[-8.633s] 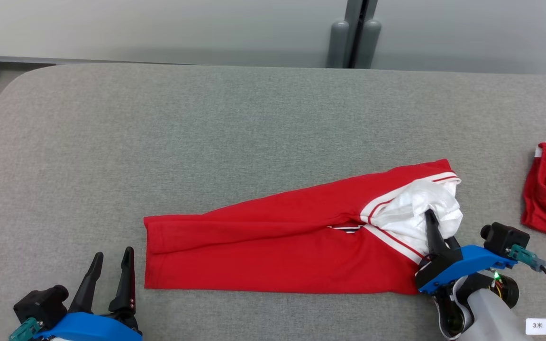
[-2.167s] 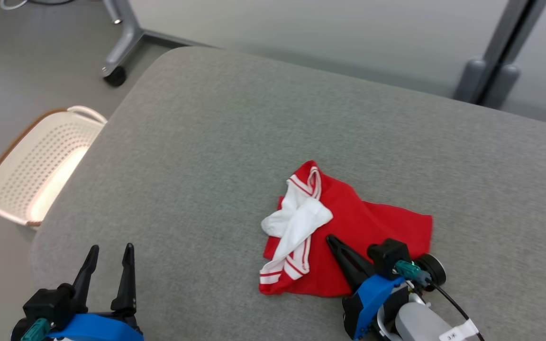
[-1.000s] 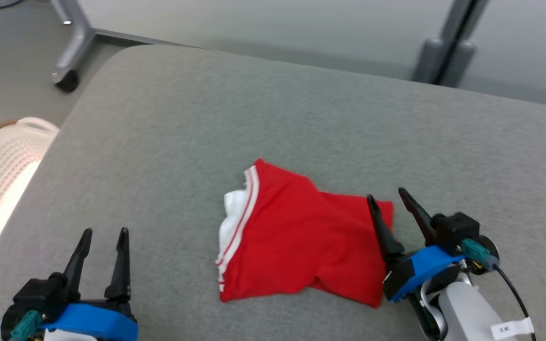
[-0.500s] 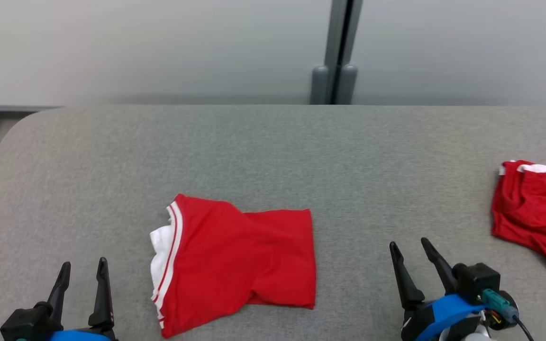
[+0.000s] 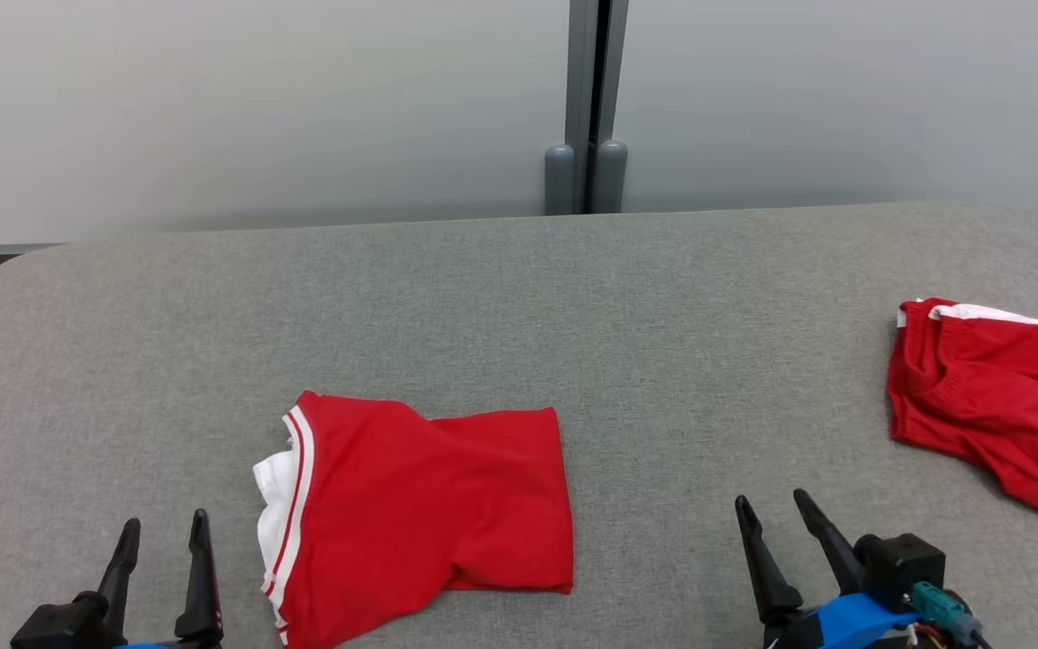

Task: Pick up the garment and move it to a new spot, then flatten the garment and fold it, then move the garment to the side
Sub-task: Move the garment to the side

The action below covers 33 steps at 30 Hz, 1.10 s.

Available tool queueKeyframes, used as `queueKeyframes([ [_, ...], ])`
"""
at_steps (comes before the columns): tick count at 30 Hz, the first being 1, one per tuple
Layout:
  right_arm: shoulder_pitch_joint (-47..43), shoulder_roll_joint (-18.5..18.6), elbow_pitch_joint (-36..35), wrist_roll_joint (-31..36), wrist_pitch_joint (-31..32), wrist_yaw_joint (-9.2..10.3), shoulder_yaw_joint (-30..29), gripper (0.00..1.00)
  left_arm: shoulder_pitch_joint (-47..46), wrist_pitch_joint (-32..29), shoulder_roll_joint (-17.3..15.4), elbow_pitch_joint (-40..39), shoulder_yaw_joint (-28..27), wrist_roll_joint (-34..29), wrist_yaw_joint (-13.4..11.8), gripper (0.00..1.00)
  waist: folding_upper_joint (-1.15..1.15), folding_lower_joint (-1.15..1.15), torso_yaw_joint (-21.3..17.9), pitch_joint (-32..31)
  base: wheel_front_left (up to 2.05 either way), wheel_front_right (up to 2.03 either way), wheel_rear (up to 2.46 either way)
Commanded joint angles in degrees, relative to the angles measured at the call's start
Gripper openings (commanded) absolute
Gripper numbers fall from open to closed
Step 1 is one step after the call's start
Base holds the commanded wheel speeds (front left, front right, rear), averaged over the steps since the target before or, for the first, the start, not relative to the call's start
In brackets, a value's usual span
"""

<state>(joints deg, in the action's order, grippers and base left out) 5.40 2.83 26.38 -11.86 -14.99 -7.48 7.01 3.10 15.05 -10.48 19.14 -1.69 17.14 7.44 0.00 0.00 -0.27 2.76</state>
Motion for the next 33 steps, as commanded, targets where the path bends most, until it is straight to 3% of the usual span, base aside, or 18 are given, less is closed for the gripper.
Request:
queueKeyframes([
  [1,-0.31,0.16,0.23,-0.39,-0.25,-0.03,0.21,1.00,-0.94,0.11,-0.19,-0.02,0.02,0.20,0.06,1.00,0.00,0.00,0.43,0.25,0.00,0.00,0.00],
  [10,6.17,0.22,8.56,-6.35,-0.25,-0.03,9.52,1.00,-2.94,0.12,-1.58,-0.24,4.23,2.04,0.06,1.00,0.00,0.00,7.14,2.94,0.00,0.00,0.00],
  [21,16.92,0.22,24.82,-17.14,-0.20,-0.03,14.71,1.00,-5.56,0.12,-3.85,0.12,8.49,5.27,0.06,1.00,0.00,0.00,17.58,5.29,0.00,0.00,0.00],
  [22,17.59,0.14,26.16,-17.72,-0.05,-0.04,15.73,0.47,-5.73,0.12,-3.98,0.19,8.41,5.55,0.06,1.00,0.00,0.00,17.94,5.40,0.00,0.00,0.00],
  [23,17.99,0.00,26.60,-18.55,-0.02,-0.05,16.56,0.00,-5.86,0.12,-4.07,0.17,8.30,5.69,0.06,1.00,0.00,0.00,18.09,5.47,0.00,0.00,0.00],
  [28,18.75,0.17,25.26,-19.25,-0.09,-0.03,16.16,0.00,-5.27,0.12,-4.11,-0.45,7.61,5.95,0.06,1.00,0.00,0.00,16.07,5.46,0.00,0.00,0.00],
  [33,17.06,0.29,19.63,-17.44,-0.22,-0.02,13.81,0.00,-3.92,0.12,-3.72,-2.35,8.20,5.38,0.06,1.00,0.00,0.00,9.36,5.02,0.00,0.00,0.00],
])
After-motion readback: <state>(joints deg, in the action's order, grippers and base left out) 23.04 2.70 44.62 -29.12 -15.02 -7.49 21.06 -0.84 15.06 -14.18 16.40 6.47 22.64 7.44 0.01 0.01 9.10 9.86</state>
